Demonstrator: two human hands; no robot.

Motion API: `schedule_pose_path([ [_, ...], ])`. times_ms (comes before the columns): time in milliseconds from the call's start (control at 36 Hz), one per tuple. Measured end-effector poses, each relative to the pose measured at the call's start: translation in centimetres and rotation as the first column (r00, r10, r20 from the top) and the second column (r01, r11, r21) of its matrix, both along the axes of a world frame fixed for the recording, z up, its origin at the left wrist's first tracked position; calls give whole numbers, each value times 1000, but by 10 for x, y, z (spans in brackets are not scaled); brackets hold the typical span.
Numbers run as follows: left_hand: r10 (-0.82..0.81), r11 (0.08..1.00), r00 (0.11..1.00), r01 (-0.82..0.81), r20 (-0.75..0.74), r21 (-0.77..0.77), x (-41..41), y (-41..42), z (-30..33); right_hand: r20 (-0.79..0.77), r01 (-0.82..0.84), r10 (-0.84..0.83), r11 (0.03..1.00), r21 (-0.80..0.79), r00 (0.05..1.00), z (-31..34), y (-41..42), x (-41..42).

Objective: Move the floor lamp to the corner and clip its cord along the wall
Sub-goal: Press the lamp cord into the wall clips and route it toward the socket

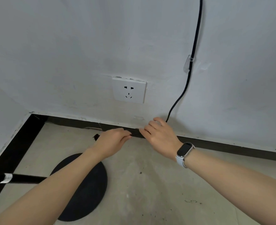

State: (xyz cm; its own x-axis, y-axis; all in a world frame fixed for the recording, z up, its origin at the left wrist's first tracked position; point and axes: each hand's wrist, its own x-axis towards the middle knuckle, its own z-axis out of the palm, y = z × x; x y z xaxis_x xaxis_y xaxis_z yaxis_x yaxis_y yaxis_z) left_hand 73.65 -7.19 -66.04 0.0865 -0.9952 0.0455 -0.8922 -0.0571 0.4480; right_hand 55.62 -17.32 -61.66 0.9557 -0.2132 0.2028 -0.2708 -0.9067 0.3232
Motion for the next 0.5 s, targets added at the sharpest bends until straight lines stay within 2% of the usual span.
schedule_pose_path([
  [139, 65, 998, 993, -64, -95, 16, 6, 2, 2, -49, 54, -52, 998, 36, 997, -1, -19, -6],
  [250, 173, 984, 978, -167, -118, 53, 17, 4, -4, 14, 41, -42, 997, 72, 999, -2, -26, -8],
  [361, 275, 961, 952, -268, -131, 73, 22, 2, -11, -34, -14, 14, 1000, -16, 999, -12, -24, -10],
  [500, 367, 930, 917, -361, -154, 64, 22, -8, -20, -175, 13, -38, 990, -144, 984, -21, -28, -6],
])
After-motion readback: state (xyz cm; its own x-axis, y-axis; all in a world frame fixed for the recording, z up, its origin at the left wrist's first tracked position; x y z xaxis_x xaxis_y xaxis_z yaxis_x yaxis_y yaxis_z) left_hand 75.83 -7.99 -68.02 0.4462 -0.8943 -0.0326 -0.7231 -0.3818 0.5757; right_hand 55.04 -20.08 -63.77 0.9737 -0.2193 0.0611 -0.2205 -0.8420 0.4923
